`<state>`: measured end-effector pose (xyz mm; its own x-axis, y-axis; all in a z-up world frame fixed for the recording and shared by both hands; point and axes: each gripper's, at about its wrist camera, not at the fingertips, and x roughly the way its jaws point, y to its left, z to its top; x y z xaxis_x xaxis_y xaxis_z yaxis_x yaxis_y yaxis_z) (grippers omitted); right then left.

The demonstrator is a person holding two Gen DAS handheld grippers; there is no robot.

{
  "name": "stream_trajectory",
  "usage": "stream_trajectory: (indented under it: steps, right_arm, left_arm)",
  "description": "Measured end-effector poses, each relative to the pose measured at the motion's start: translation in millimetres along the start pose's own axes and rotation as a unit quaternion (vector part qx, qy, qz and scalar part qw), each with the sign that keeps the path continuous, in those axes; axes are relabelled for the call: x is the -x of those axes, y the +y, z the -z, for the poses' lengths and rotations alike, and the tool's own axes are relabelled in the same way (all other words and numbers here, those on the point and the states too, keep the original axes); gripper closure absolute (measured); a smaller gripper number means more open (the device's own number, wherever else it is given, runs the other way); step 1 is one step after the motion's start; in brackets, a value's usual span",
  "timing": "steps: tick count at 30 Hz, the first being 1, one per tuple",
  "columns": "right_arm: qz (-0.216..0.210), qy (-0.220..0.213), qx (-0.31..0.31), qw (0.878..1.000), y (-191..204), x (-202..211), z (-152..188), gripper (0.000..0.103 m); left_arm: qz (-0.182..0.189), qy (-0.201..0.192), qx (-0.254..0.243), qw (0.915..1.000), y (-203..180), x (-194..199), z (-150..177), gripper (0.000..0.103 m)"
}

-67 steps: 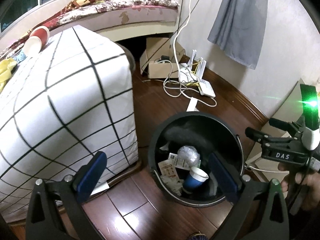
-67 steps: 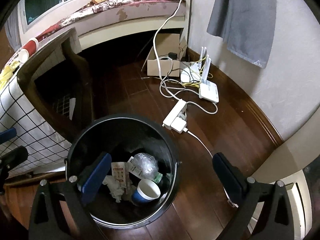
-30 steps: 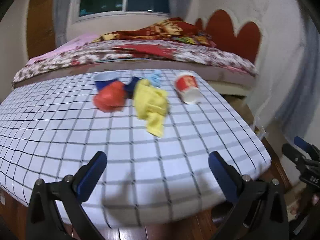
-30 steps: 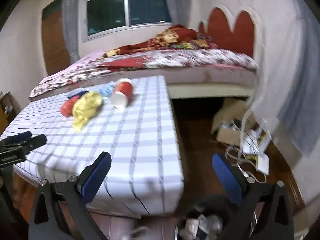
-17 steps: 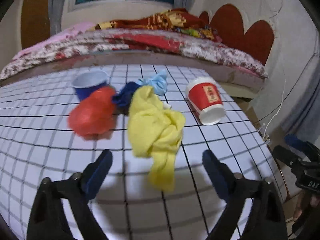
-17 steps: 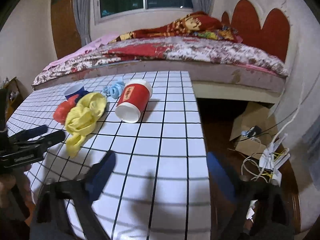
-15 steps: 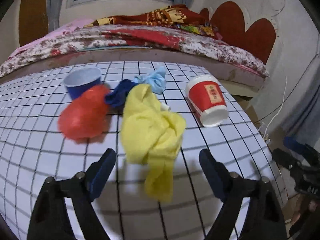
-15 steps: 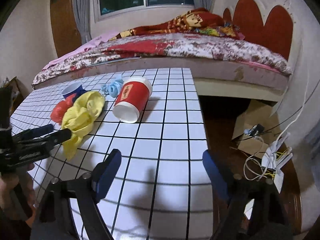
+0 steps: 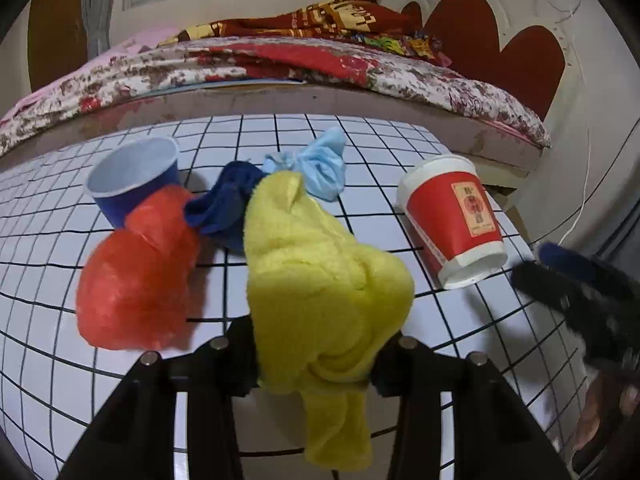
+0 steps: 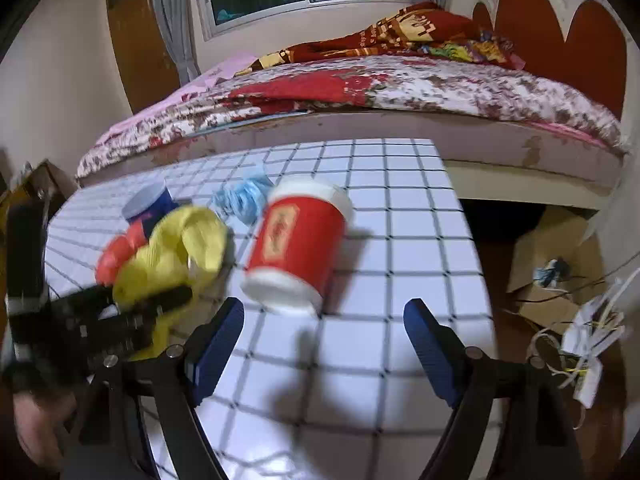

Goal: Collect trash
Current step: 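Grasp the yellow cloth with the left tool while the right tool grasps the red-white paper cup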

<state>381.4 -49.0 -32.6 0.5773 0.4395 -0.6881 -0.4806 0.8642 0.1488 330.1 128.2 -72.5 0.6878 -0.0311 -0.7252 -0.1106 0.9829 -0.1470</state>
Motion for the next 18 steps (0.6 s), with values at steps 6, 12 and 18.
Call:
stream_trajectory:
  steps: [6, 12, 18]
  right_arm:
    - [-0.028, 0.055, -0.047, 0.997, 7, -47, -23, 0.03]
    - [-0.038, 0.08, -0.057, 0.994, 4, -66, -22, 0.045]
    - [-0.032, 0.043, -0.005, 0.999, 12, -31, -9, 0.047]
  left_arm:
    - [0.001, -0.002, -0.001, 1.0, -2, -1, 3, 0.06]
    - [0.006, -0.006, -0.007, 0.9999, -5, 5, 6, 0.06]
    - [0.005, -0.022, -0.025, 0.9994, -11, 21, 14, 0.061]
